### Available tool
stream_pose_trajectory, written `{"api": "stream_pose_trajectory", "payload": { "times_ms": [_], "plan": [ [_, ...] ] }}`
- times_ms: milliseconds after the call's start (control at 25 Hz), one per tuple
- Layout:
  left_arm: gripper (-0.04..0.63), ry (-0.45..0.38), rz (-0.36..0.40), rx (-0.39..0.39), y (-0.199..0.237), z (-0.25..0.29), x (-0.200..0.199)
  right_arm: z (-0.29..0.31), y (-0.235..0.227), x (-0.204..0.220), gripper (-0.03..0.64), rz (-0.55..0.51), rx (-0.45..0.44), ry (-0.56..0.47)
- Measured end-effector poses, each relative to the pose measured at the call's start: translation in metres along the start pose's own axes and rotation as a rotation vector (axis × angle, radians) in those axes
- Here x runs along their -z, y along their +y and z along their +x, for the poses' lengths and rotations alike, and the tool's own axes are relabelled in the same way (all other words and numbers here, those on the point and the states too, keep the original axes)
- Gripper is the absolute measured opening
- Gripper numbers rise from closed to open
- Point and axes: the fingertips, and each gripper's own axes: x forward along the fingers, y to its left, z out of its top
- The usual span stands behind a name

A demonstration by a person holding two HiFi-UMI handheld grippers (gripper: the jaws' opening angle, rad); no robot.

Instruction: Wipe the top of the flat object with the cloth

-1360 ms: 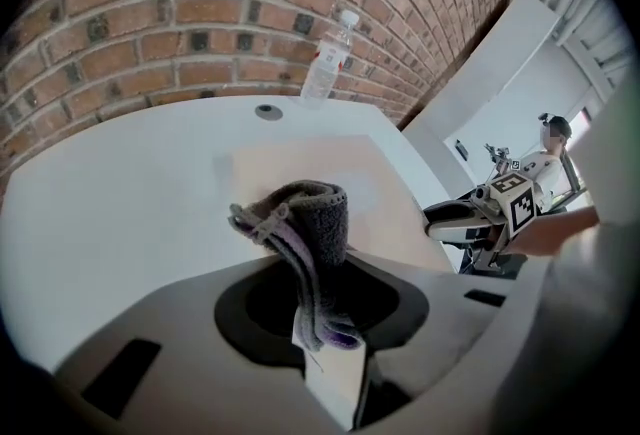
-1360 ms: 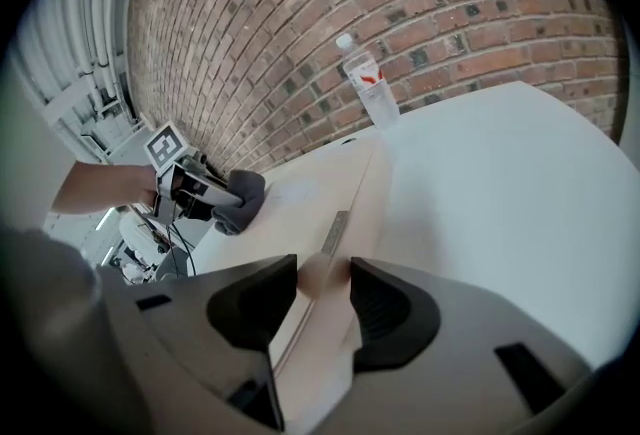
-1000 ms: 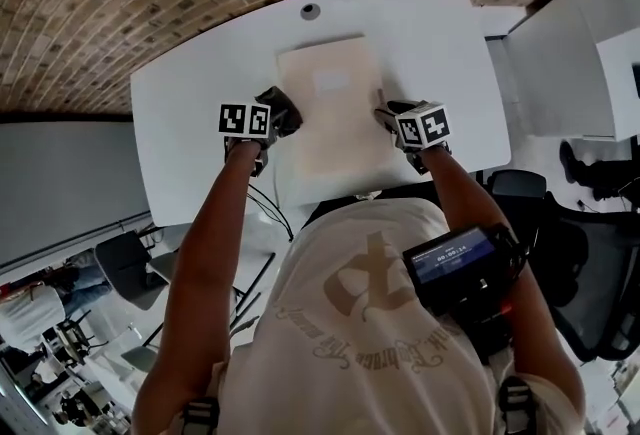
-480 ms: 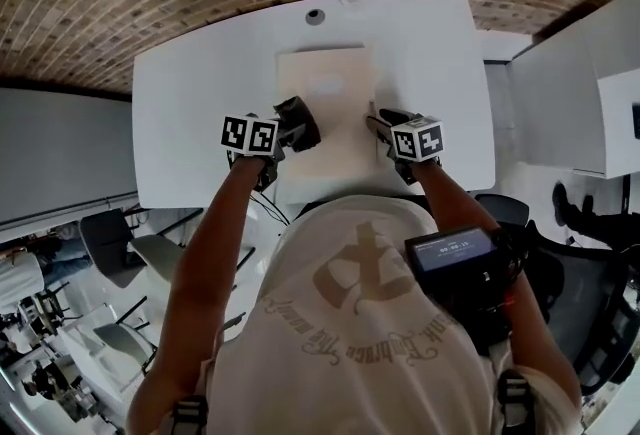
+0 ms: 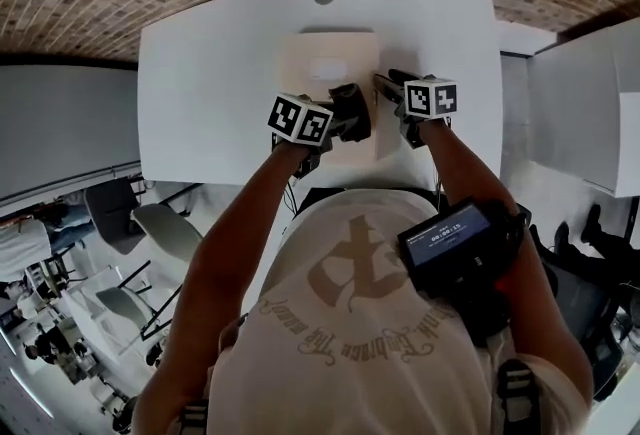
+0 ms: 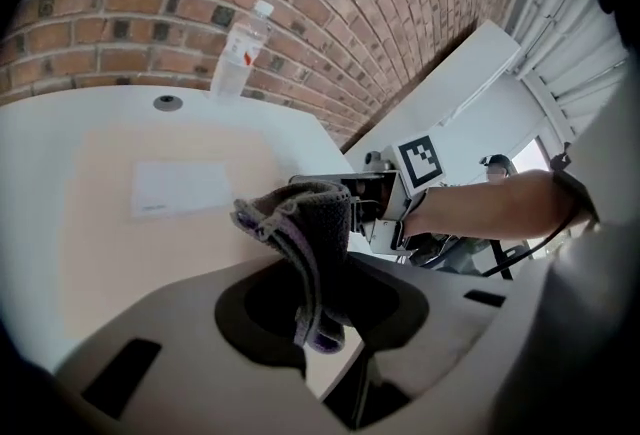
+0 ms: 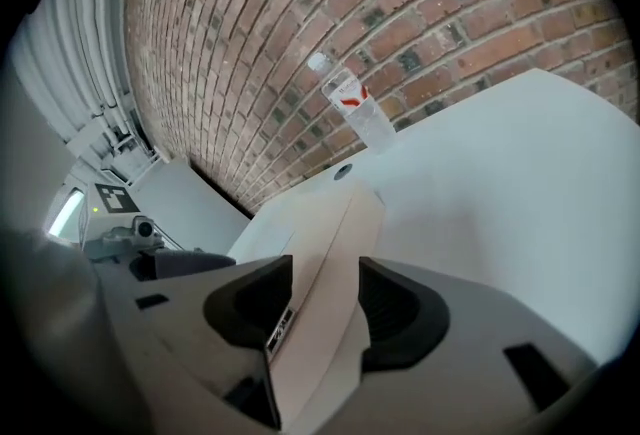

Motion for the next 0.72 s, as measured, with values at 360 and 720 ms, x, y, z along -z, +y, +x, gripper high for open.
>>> {"api": "stream_pose_trajectory", "payload": {
  "times_ms": [360,720],
  "plan": [
    [0.104,0.105,0.002,0.000,-0.007,0.045,0.001,0.022,0.001,-0.007,0.206,0.038,-0.046,0.077],
    [0.104,0.117,-0.057,-0.040,0.003,0.050,0.005,0.029,0.000,0.003,0.213,0.005,-0.027,0.169]
  ]
}}
